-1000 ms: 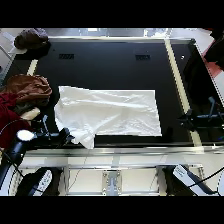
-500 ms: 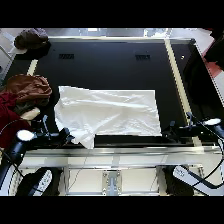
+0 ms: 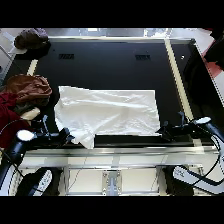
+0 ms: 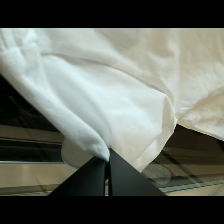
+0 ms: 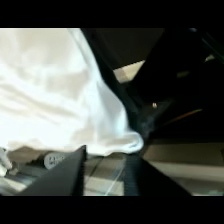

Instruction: Fold the shirts.

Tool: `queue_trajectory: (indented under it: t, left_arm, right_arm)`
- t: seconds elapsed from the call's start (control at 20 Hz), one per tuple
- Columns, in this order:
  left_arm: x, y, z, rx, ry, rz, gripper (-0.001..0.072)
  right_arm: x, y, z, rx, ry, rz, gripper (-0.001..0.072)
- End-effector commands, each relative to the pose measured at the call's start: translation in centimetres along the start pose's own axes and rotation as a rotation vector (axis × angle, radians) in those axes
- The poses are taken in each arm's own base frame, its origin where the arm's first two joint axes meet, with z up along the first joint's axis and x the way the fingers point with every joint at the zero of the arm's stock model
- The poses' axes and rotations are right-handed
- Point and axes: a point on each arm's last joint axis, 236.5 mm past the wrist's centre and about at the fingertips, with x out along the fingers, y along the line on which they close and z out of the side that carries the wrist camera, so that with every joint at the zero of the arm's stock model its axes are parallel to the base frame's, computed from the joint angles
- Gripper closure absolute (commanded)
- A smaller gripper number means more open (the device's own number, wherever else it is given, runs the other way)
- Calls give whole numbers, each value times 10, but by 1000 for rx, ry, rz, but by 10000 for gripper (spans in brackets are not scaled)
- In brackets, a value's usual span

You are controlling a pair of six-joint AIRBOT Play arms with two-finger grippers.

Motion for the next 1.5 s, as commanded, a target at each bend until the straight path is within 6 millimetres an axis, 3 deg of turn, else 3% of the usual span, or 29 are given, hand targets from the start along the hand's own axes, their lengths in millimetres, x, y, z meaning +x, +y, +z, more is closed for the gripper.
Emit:
queue_trajectory:
  t: [0.0, 0.1, 0.25, 0.35, 0.5, 0.65, 0.8, 0.95, 1.1, 1.45]
  left_arm:
    - [0, 0, 1, 1, -3, 0, 692]
    - [0, 0, 1, 1, -3, -1, 692]
    - [-11, -13, 4, 39, -15, -19, 693]
    - [-35, -39, 12, 121, -67, -55, 694]
    - [-84, -82, 22, 201, -228, -121, 694]
    - [-126, -114, 26, 265, -377, -175, 695]
    - [-144, -128, 44, 271, -459, -195, 696]
    - [-136, -129, 70, 299, -428, -162, 696]
    - [-122, -127, 122, 312, -436, -116, 696]
    - [-21, -129, 216, 435, -280, 25, 696]
  right_arm:
    - [0, 13, 22, 11, -93, 51, 576]
    - [1, 15, 20, 4, -85, 57, 692]
    - [-7, 38, 4, -106, -21, 133, 693]
    - [-30, 62, -4, -186, -18, 168, 693]
    - [-79, 89, -7, -347, -120, 124, 693]
    - [-127, 91, -18, -451, -227, -33, 694]
    - [-149, 87, -17, -481, -308, -121, 695]
    - [-146, 97, 2, -487, -360, -105, 695]
    - [-126, 109, 27, -495, -378, -100, 695]
    - [-70, 143, 110, -491, -356, -106, 696]
